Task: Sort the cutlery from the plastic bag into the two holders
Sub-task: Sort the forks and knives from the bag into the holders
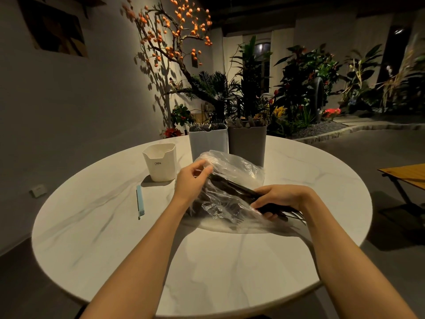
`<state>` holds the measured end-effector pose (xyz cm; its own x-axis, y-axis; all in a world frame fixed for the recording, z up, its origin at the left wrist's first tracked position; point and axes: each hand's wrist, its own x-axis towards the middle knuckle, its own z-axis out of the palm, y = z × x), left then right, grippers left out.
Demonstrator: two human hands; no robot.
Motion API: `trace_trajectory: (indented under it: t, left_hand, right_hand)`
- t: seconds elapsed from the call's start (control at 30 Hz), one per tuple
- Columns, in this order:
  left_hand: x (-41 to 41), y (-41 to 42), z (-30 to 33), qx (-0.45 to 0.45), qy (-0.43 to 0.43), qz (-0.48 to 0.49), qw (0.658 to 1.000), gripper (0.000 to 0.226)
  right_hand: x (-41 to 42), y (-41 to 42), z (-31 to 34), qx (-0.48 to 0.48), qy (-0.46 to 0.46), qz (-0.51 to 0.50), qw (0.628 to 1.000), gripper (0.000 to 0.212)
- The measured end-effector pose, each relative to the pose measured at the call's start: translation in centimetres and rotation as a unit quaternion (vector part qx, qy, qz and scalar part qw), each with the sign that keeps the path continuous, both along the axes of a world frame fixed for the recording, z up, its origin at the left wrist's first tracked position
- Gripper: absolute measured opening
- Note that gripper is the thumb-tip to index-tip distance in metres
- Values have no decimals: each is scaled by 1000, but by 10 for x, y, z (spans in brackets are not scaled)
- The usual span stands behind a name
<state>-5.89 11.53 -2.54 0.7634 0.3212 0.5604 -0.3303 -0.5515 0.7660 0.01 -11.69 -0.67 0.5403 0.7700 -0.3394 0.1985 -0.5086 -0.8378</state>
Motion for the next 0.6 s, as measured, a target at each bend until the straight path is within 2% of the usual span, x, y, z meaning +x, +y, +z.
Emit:
trace_trajectory:
  t: [0.1, 0.2, 0.27, 0.37, 0.47, 0.6]
  left_hand:
    - [2, -9, -6, 63, 16, -1, 998, 13]
    - [3, -12, -5, 78, 22, 13, 997, 46]
    - [4, -9, -5, 59, 32, 1, 998, 60]
    - [3, -9, -3, 22, 44, 3, 999, 53]
    - [-1, -14, 1, 8, 47, 15, 999, 42]
    - [2, -6, -2, -9, 80, 44, 996, 38]
  right_hand:
    - [1, 0, -1, 16, 11, 19, 1000, 20]
    - [0, 1, -1, 18, 1, 20, 1000, 15]
    - [1, 1, 0, 14, -6, 11, 1000, 15]
    - [0, -1, 1, 18, 10, 0, 1000, 3]
    - [-1, -4, 4, 45, 23, -8, 999, 4]
    - [-5, -7, 8, 74, 17, -17, 997, 6]
